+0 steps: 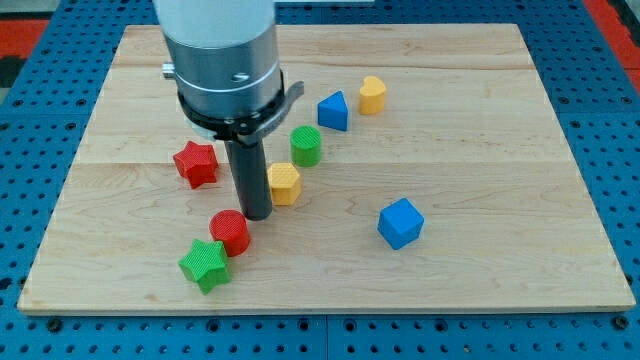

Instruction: Push the green circle away from the yellow hexagon

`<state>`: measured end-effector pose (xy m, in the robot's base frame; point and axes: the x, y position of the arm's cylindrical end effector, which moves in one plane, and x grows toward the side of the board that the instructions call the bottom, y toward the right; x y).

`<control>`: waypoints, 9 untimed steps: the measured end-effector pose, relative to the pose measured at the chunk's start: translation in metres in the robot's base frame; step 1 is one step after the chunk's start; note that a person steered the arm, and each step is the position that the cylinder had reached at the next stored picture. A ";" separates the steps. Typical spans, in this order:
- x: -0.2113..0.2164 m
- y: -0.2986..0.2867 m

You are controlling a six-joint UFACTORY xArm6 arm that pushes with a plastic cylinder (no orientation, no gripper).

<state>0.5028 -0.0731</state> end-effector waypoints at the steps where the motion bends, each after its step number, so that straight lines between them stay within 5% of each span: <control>1: -0.033 0.000; 4: -0.061 -0.026; 6: -0.053 0.046; 9: -0.062 0.055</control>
<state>0.4404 -0.0180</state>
